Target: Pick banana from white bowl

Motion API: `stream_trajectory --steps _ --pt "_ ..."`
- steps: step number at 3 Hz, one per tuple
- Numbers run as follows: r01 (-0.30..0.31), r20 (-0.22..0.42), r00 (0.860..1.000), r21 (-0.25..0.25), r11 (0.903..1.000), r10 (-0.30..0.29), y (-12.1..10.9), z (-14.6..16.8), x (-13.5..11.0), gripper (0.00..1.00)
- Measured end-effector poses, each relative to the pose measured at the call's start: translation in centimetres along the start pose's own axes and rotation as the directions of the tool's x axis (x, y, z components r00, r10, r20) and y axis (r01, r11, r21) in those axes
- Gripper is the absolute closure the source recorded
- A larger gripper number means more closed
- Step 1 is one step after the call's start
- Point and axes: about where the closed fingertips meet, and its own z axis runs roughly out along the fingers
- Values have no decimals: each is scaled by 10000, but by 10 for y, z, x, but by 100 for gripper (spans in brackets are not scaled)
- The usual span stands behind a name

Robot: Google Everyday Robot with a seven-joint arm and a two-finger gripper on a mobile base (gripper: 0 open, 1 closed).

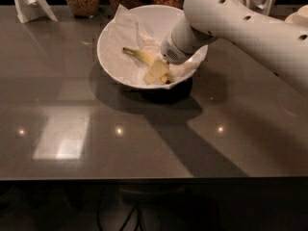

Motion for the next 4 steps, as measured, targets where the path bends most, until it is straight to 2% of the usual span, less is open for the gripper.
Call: stream_trajectory --steps 1,2,3,4 --pt "-57 -176 9998 47 10000 58 -3 5 4 40" --pt "-57 -177 9998 48 10000 58 -3 4 4 60" --pt "2 -280 9996 254 9997 5 -2 -4 -1 82" --pt "144 -347 9993 458 9988 -128 0 -17 -12 100"
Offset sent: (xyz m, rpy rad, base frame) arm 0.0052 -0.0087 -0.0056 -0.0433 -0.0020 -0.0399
